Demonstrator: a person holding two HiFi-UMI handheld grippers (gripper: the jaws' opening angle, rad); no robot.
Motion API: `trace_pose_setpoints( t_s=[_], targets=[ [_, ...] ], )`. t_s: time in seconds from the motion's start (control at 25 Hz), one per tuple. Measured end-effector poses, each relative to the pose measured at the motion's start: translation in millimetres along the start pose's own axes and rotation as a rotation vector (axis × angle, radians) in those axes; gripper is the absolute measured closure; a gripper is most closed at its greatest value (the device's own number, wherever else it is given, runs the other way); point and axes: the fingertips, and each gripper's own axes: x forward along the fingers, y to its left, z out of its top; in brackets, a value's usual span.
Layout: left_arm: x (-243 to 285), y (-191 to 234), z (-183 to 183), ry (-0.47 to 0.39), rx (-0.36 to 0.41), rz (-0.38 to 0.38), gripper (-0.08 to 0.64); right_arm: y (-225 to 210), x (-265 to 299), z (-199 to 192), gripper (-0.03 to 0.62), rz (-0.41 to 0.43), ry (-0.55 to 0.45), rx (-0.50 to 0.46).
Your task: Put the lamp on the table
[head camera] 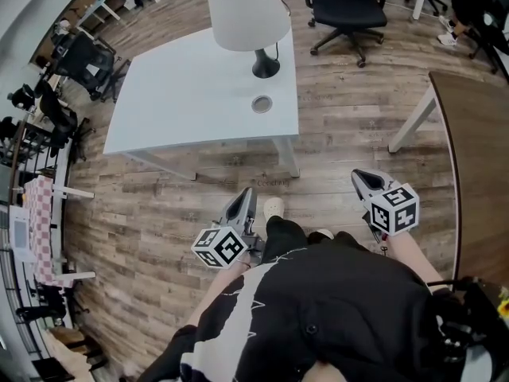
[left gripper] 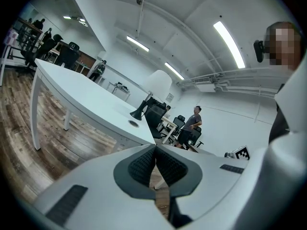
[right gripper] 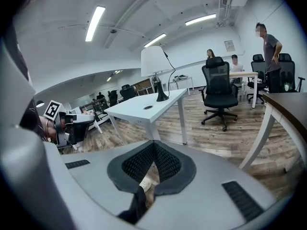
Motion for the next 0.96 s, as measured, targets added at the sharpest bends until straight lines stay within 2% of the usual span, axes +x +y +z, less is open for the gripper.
trace_pose_setpoints(
  t_s=[0.96],
  targets=[
    [8.1,22.0,8.2,-0.013,-0.023,0.009,0.546,-0.6,23.2,12.1,0.575,-0.001,0.006,-0.012]
  ],
)
